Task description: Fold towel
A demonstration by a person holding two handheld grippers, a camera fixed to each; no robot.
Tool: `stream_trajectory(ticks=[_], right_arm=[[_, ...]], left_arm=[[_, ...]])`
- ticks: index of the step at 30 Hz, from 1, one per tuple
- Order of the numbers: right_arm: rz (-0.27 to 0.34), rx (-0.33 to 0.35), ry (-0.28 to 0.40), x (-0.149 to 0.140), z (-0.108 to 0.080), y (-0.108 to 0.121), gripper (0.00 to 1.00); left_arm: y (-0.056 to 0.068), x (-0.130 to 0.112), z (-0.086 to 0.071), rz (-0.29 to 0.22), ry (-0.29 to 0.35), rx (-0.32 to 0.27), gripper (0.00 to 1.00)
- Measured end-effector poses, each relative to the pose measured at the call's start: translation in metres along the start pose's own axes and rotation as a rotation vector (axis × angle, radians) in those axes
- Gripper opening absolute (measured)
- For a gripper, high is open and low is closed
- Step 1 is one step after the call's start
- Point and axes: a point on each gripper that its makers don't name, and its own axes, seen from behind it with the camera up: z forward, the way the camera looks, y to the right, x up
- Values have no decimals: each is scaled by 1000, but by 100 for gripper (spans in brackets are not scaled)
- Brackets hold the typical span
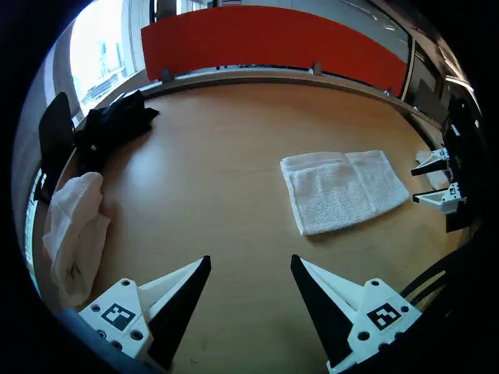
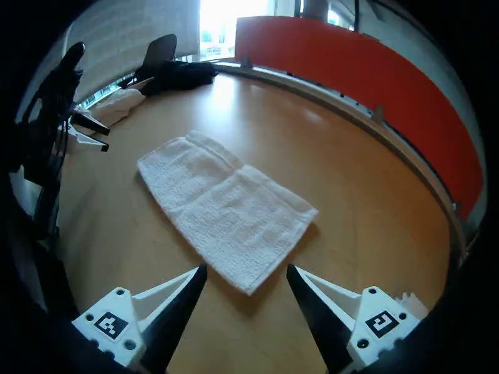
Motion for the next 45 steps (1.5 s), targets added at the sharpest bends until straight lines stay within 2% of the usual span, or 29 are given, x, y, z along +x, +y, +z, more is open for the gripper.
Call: stream_trajectory(ticks=[5, 11, 17, 22, 29, 33, 40, 41, 45], right_arm=[[-7, 11, -22, -8, 0, -1, 92], [1, 29, -56, -20, 4, -2, 69], [6, 35, -82, -27, 6, 1, 59], [9, 38, -93, -29, 7, 2, 58], [14, 59, -110, -34, 10, -2, 48], [15, 66, -110, -34, 11, -3, 30], [21, 70, -111, -33, 12, -2, 8], [23, 70, -109, -33, 13, -2, 6], [26, 71, -101, -30, 11, -3, 5]], left_arm=[[-3, -3, -3, -5, -3, 6, 95], [-7, -6, -5, -10, -6, 10, 95], [-11, -8, -6, -13, -7, 14, 95], [-13, -10, -7, -17, -10, 19, 95], [-15, -11, -7, -16, -12, 20, 95], [-15, -11, -7, -14, -13, 21, 95], [-16, -11, -6, -15, -16, 22, 95], [-16, -11, -6, -14, -16, 23, 95], [-17, -10, -5, -13, -16, 23, 95]])
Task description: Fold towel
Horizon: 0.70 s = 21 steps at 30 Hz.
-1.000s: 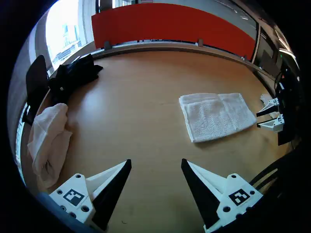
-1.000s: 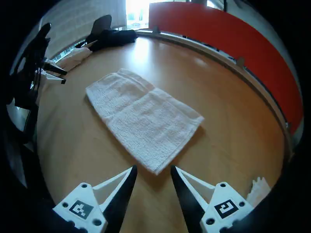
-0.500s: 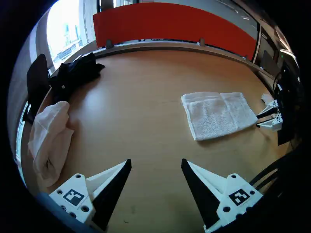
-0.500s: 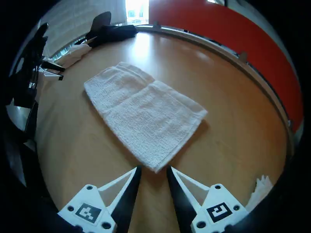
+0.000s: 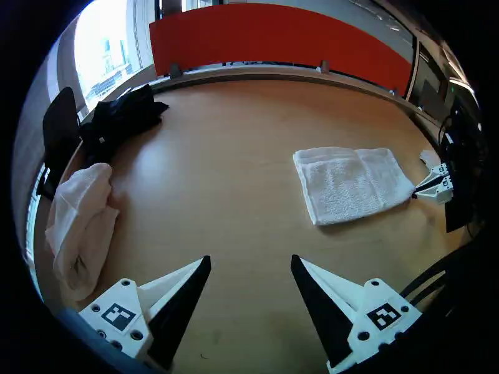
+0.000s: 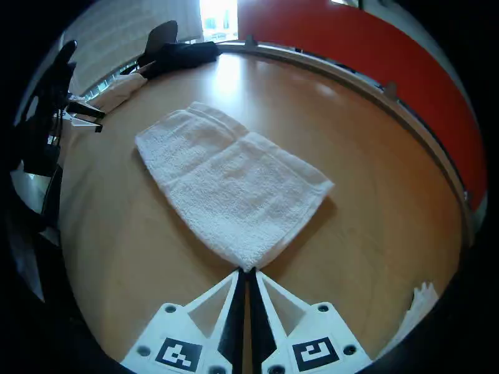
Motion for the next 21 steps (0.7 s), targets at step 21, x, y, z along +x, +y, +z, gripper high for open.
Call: stream_trajectory(ticks=[21], right_arm=[[14, -64, 121, 44, -31, 13, 4]], left_arm=[[2, 11, 5, 9, 9, -3, 95]])
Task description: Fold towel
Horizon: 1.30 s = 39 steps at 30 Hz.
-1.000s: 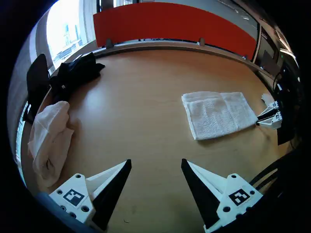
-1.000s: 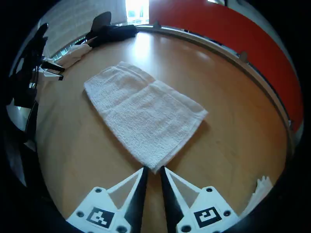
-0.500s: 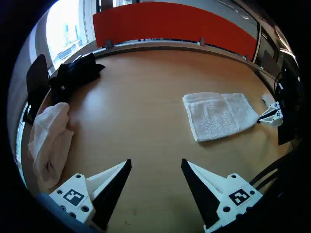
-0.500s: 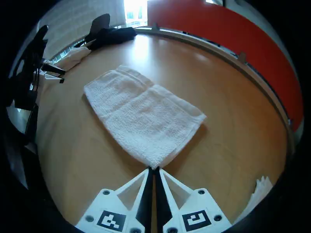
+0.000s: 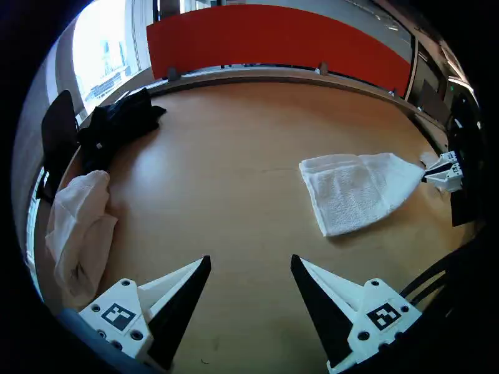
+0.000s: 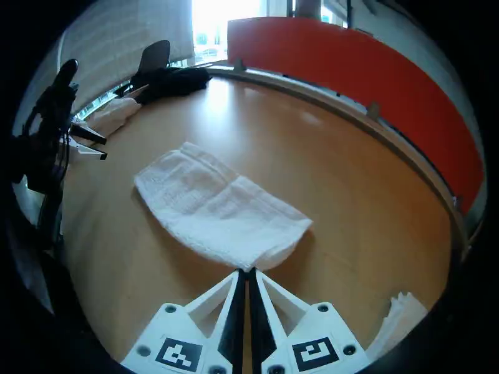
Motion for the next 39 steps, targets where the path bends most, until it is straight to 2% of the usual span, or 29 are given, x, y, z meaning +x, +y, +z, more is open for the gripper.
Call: stream_trajectory(ticks=[8, 15, 39], right_arm=[[-23, -36, 72, 33, -20, 7, 4], [-44, -57, 105, 49, -37, 14, 3], [-72, -116, 155, 66, -74, 35, 4]], left_arm=[[4, 6, 1, 7, 8, -4, 95], [6, 11, 1, 11, 16, -7, 95], [12, 22, 3, 20, 26, -13, 95]])
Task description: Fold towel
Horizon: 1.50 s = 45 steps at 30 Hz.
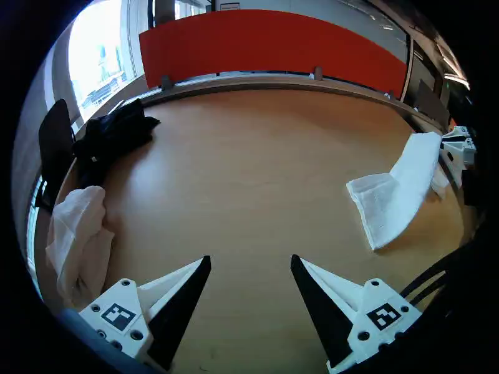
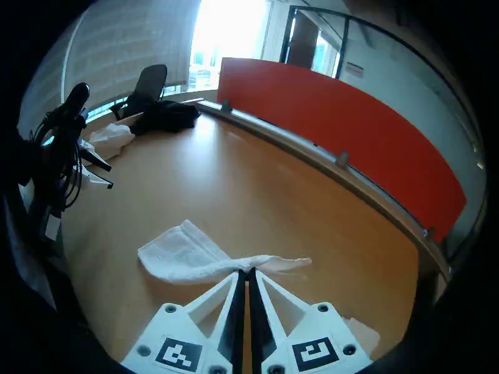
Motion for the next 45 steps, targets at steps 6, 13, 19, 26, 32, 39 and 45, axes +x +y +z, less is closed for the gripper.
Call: stream_trajectory(ticks=[6, 13, 19, 26, 32, 39, 45], right_arm=[[-8, 3, 3, 2, -1, -1, 4], [-17, 21, 7, 6, 1, -7, 4], [-24, 44, 10, 9, 4, -16, 5], [-28, 80, 12, 13, 12, -35, 5], [-27, 120, 12, 15, 23, -57, 5], [-21, 172, 6, 13, 37, -87, 5], [-15, 202, -7, 7, 45, -104, 5]], left_arm=[[2, 1, 1, 1, 0, -2, 95], [3, 2, 1, 1, 3, -3, 95], [2, 2, 0, 1, 4, -3, 95], [1, 3, 0, -1, 6, -4, 95], [0, 4, -1, -1, 9, -4, 95], [-1, 2, -2, -7, 11, -3, 95], [-5, 0, -5, -13, 12, 1, 95]])
